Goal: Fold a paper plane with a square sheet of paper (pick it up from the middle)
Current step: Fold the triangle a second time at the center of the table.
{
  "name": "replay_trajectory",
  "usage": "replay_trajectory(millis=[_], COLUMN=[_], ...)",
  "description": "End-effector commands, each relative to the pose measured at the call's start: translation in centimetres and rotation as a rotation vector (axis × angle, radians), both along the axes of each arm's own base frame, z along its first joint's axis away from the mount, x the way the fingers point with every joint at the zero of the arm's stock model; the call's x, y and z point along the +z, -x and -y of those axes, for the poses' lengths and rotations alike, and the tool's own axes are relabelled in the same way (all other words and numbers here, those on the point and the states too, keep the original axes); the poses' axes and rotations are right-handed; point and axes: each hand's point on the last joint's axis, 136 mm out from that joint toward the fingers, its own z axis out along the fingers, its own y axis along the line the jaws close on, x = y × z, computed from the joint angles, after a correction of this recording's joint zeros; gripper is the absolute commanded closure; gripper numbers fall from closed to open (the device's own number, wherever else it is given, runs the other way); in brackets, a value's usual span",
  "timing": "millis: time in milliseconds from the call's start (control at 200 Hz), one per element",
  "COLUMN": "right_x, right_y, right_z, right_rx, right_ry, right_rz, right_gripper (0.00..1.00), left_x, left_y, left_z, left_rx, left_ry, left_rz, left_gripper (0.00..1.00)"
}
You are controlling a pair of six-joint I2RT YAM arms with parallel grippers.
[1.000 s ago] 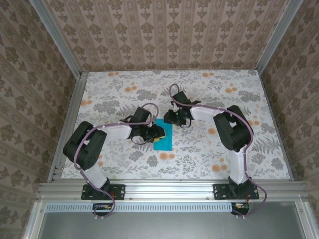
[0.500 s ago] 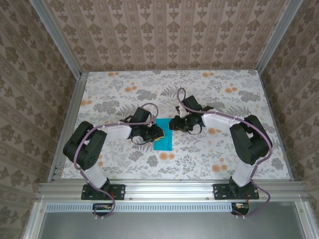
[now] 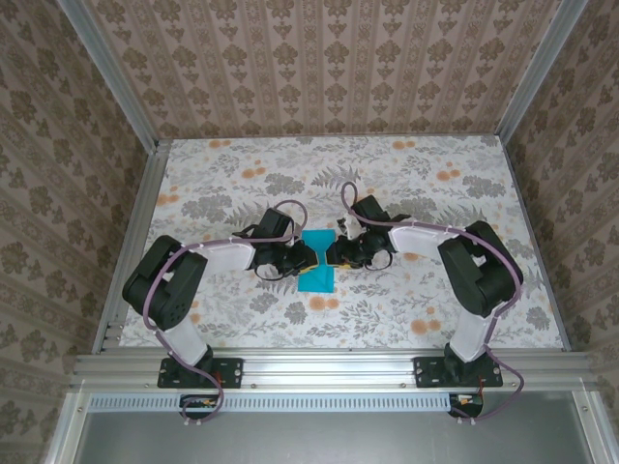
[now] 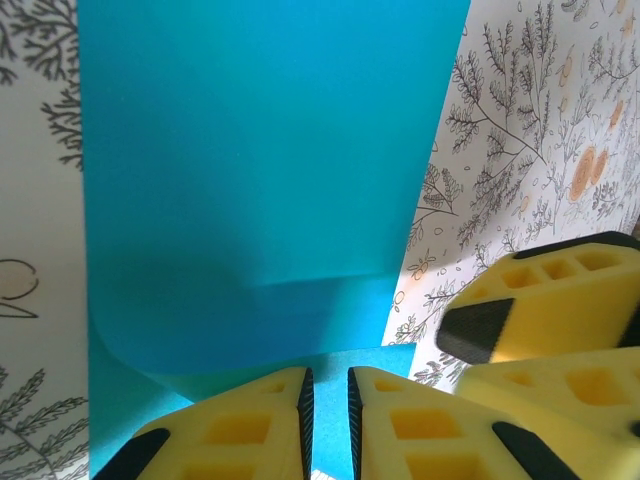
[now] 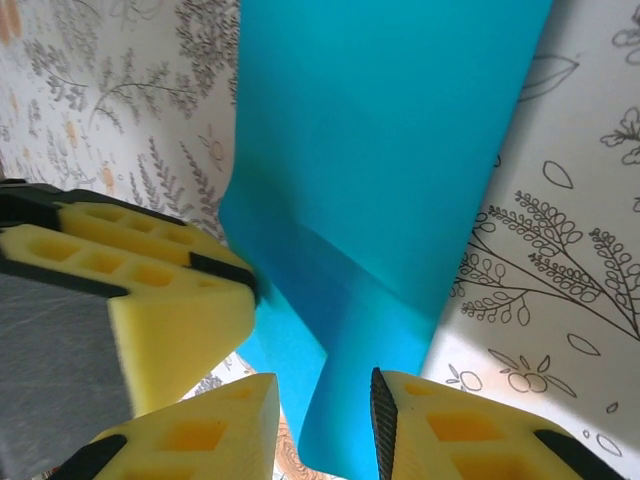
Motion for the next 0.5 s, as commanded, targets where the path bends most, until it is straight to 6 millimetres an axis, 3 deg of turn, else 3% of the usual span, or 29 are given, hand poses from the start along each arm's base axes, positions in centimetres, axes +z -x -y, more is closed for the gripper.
replay_trajectory(millis=[0,495], right_x=[-0.31,-0.99], right_y=[0.17,0.14], right_z=[-0.76,-1.65], right_rx=[0.009,0.017], right_ry=[-0.024,-0.06], right_rz=[-0.027,-0.066], right_gripper=[0.68,0.75], left_x=[-0.62,-0.21], left_y=[0.43,0.36], left_z=[-0.31,-0.15], left_rx=[-0.011,-0.016], left_ry=[-0.022,-0.014], left_rz=[-0.003,0.0], left_gripper=[0.8,0.81])
